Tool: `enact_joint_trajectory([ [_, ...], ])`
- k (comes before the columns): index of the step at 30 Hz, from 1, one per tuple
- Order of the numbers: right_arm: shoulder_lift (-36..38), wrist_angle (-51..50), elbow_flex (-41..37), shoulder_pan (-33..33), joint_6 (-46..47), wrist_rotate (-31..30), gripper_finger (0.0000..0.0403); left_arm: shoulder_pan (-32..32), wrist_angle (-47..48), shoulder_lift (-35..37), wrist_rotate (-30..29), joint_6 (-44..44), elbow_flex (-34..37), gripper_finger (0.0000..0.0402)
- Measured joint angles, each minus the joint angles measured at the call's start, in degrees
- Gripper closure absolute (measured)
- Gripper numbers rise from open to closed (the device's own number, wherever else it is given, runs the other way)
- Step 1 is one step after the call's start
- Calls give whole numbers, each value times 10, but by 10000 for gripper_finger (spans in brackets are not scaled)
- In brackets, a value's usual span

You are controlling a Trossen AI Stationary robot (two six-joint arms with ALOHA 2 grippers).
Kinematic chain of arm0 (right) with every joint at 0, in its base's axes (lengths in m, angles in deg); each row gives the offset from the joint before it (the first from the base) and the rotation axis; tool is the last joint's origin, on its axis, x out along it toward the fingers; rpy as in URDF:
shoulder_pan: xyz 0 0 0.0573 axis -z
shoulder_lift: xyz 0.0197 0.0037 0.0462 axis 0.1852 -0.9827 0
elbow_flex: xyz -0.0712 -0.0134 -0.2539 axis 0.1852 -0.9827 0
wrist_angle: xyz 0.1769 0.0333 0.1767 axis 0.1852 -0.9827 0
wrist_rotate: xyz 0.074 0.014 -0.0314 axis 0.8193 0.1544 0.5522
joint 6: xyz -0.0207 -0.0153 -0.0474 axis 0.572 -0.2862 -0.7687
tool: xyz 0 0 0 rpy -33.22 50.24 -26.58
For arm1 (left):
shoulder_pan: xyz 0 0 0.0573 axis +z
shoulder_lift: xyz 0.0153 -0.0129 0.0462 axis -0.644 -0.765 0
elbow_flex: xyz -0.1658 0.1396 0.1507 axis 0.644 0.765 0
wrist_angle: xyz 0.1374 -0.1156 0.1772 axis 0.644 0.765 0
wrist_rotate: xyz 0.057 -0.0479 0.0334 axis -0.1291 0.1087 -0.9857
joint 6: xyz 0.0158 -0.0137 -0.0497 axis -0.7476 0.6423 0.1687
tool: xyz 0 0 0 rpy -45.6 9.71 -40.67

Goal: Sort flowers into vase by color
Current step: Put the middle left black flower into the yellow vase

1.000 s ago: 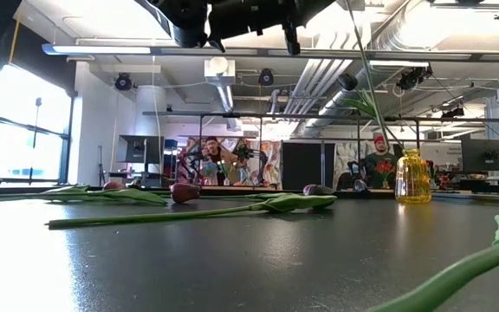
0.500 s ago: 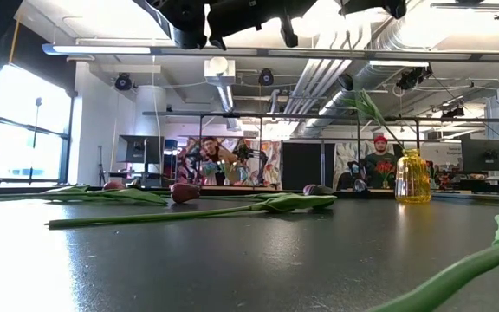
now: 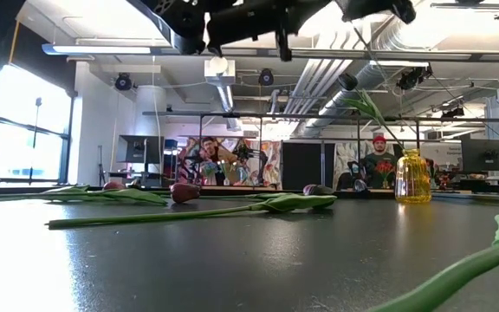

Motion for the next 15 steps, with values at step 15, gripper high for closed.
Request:
enact_joint_trajectory([
  [15,103,-147,0,24,55,-365,402,39,224,0,39,-43,0,322],
])
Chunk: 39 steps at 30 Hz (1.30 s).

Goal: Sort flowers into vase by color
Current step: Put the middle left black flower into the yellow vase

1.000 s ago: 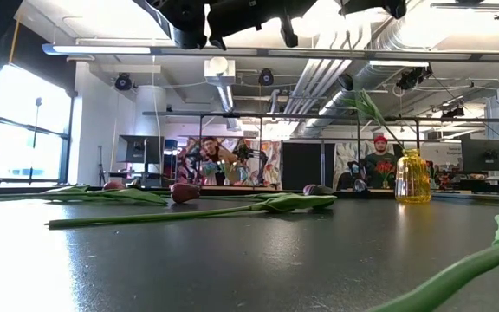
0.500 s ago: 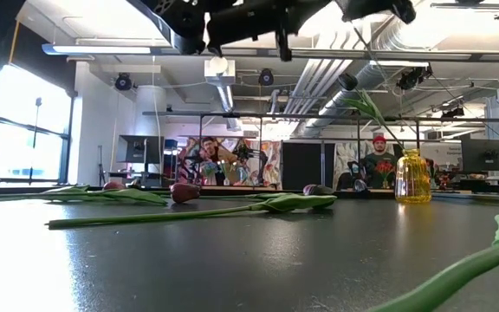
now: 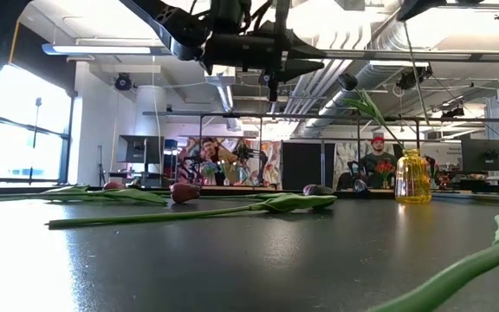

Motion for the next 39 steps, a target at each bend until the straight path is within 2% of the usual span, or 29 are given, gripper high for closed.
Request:
enact_joint_trajectory([
  [5,-6,-6,0,42,3,-57,402,0,13,0,-3,-32,0,323],
  [12,-46,5,0,124,31,-79,402,4,12,0,-6,-57,0,323],
  [16,-72,31,0,152,31,-77,403,6,12,0,-6,-62,0,323],
  [20,-95,67,0,173,35,-101,403,6,12,0,-8,-63,0,323],
  [25,-120,76,0,209,43,-102,403,6,12,0,-8,-63,0,323],
  [30,-146,65,0,234,80,-101,403,7,33,0,-7,-101,0,323],
  [39,-184,65,0,254,80,-96,402,29,76,0,-7,-106,0,323],
])
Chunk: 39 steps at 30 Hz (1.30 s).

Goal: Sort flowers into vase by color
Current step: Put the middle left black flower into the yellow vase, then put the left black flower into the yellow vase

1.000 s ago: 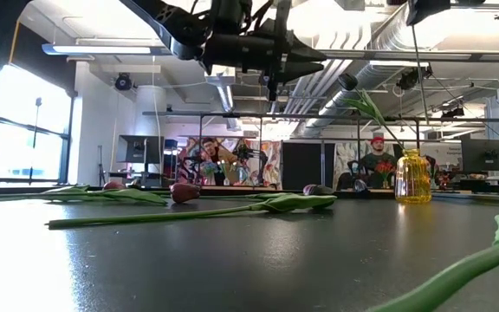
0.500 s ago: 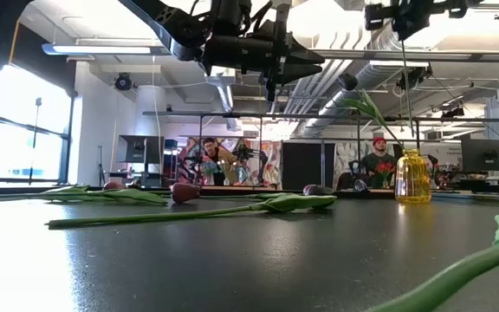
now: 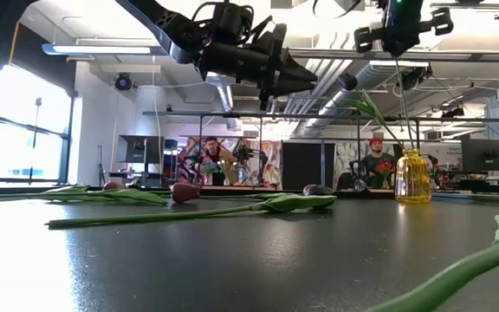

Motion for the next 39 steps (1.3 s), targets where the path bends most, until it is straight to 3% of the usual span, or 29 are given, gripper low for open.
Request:
enact_joint_trajectory([
  [8,-15,0,0,8,-16,48,382,20,12,0,8,45,0,323],
  [17,-10,-4,0,8,-92,161,321,23,18,0,-7,41,0,300],
  [21,-2,-18,0,7,-80,218,296,23,18,0,-12,45,0,299],
  [31,106,-34,0,-31,-46,310,284,-1,30,10,-16,45,0,299],
  [35,143,-31,0,-33,-101,404,284,-30,69,10,-48,37,0,299],
  [39,146,-56,0,-33,-147,455,284,-65,98,10,-95,25,0,299],
])
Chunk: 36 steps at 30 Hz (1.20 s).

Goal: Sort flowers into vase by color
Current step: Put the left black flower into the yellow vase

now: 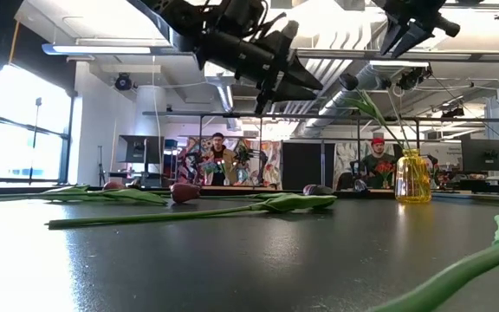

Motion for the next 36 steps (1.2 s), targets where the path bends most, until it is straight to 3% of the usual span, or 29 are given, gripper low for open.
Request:
enact_joint_trajectory([
  [6,0,20,0,-14,-22,128,284,-47,26,0,-38,33,0,299],
  [10,0,36,0,-55,-25,169,284,-85,83,0,-68,55,0,299],
  [15,0,39,0,-115,-21,142,284,-131,156,-2,-152,95,0,299],
  [21,-1,55,0,-166,-2,138,284,-154,174,-26,-199,167,0,299],
  [24,-6,69,0,-194,4,137,284,-157,159,-50,-203,170,0,301],
  [28,-14,78,0,-225,18,120,284,-152,144,-82,-166,173,1,312],
  [36,-15,74,0,-266,41,113,284,-152,176,-99,-163,178,0,335],
])
